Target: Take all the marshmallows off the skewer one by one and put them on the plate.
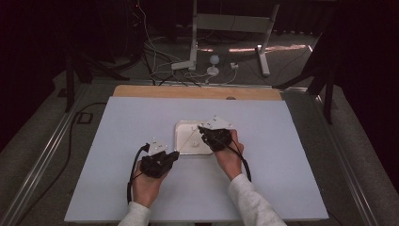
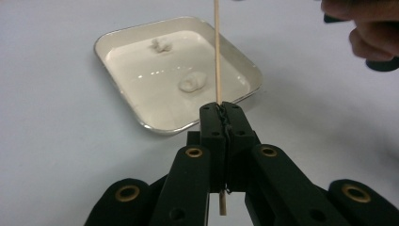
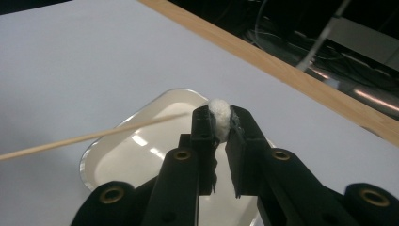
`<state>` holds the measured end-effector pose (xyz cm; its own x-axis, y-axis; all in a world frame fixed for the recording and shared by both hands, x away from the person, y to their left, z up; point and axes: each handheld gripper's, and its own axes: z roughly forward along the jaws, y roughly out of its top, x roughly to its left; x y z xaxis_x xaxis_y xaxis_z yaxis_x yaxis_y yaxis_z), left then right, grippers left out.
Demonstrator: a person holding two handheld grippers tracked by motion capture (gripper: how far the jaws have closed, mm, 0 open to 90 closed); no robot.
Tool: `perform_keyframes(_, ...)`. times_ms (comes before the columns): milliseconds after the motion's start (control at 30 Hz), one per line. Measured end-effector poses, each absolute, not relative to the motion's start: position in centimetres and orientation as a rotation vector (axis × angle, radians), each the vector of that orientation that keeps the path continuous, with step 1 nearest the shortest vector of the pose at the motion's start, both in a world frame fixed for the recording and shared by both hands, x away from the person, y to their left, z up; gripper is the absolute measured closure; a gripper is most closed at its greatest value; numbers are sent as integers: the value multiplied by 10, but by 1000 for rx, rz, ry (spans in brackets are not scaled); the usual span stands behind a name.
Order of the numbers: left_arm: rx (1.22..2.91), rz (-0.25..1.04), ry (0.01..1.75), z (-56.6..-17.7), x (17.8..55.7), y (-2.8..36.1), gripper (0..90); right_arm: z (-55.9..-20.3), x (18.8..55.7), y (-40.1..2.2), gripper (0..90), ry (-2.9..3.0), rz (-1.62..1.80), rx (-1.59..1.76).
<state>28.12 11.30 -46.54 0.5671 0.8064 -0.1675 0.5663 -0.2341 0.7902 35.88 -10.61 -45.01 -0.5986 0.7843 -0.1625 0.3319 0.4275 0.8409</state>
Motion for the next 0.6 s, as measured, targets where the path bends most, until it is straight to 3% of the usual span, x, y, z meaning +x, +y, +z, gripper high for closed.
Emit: perform_keyframes(600, 1898, 346, 1131, -465, 282, 119, 897, -459, 374, -119, 758, 2205, 1090, 1019)
